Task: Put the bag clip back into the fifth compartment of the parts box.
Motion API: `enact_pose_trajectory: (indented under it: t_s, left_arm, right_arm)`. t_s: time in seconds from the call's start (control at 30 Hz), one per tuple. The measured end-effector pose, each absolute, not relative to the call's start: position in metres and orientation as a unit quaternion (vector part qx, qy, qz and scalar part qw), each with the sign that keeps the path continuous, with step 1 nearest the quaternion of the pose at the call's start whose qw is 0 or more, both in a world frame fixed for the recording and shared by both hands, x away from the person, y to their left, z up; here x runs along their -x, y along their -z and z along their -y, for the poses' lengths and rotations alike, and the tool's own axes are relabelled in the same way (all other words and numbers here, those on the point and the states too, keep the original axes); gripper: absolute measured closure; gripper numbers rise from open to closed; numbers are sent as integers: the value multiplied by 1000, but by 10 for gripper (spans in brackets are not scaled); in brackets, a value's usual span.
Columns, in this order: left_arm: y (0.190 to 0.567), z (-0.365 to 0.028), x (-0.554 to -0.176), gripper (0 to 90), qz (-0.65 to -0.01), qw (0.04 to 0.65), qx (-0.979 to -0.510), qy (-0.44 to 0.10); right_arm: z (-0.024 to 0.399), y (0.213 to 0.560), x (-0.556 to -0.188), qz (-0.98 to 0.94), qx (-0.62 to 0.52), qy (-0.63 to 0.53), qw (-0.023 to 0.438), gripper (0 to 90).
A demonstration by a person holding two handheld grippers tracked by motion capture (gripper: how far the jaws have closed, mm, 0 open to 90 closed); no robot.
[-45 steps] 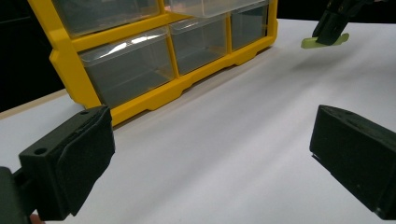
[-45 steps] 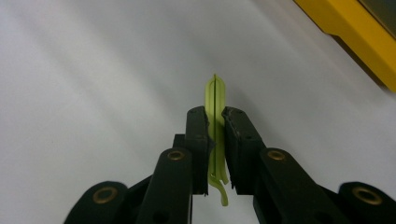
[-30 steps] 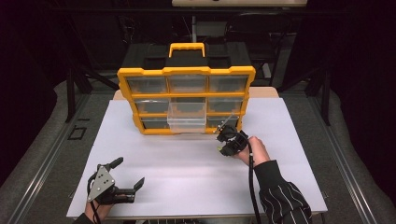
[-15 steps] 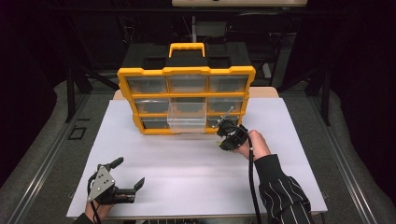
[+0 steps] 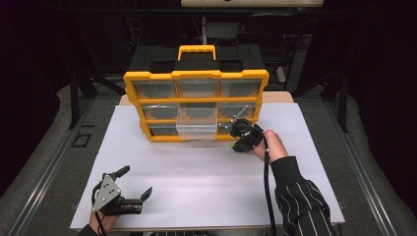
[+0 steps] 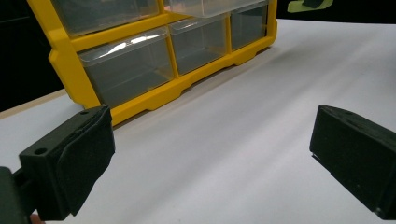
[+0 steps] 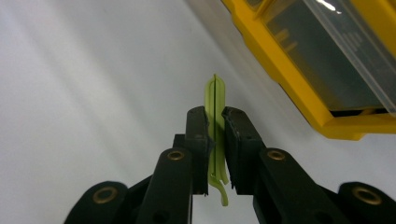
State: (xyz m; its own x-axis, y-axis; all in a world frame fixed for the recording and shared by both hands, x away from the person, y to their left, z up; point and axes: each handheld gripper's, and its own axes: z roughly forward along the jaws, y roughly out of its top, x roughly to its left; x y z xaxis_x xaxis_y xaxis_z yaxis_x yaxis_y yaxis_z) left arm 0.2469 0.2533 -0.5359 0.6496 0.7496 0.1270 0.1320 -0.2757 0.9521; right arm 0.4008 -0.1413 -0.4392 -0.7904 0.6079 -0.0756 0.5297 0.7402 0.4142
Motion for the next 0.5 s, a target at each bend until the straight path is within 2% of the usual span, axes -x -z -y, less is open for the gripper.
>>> enact_pose_trajectory:
  t_s: [0.5]
  left_arm:
    - [536,-253,-247,2,-299,523,-742,-295]
  right_arm:
    - [144,423,-407,-930,-296,-190,106,804]
